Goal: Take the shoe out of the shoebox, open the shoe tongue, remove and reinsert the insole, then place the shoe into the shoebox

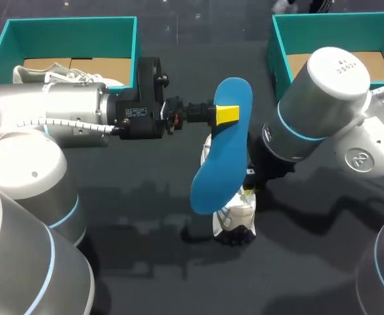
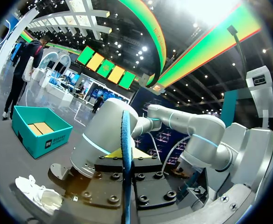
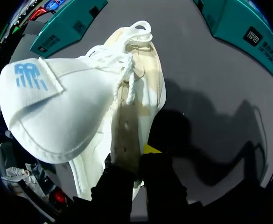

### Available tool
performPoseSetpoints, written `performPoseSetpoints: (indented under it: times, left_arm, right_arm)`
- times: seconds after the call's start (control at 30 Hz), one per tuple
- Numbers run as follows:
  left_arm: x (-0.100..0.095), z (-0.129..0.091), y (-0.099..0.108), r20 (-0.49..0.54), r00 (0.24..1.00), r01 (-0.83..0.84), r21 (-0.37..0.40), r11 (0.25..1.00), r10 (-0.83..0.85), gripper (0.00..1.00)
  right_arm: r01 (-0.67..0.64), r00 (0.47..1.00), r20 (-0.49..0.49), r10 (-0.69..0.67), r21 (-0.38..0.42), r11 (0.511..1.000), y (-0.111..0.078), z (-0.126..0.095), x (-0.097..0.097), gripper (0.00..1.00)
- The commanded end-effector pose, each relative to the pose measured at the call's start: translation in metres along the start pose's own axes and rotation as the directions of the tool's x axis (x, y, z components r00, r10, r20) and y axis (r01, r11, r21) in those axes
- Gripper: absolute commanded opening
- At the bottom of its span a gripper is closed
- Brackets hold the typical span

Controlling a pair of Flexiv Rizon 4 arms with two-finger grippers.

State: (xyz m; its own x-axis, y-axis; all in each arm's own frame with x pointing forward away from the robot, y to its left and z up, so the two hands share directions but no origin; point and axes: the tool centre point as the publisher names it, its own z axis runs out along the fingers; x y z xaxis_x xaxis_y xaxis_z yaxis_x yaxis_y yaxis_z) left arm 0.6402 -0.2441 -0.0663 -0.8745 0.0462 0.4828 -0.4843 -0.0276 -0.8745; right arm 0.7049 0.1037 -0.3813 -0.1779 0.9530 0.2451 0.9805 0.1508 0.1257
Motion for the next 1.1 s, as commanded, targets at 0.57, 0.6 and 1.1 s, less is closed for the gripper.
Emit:
performPoseSetpoints:
  times: [0.57,0.6,1.1]
  left_arm:
    - [0.000,0.001,0.001,0.000,1.000,-0.001,0.003,1.000,0.001,0.00]
    - [0.000,0.001,0.001,0.000,1.000,-0.001,0.003,1.000,0.001,0.00]
    - [0.000,0.001,0.001,0.000,1.000,-0.001,0.003,1.000,0.001,0.00]
  right_arm:
    - [-0.010,0.999,-0.034,0.009,-0.009,1.000,-0.003,-0.021,0.003,1.00]
    - [-0.011,0.999,-0.039,0.011,-0.011,1.000,-0.003,-0.027,0.002,1.00]
    - [0.062,0.984,-0.165,-0.072,-0.064,0.996,-0.002,-0.061,0.000,1.00]
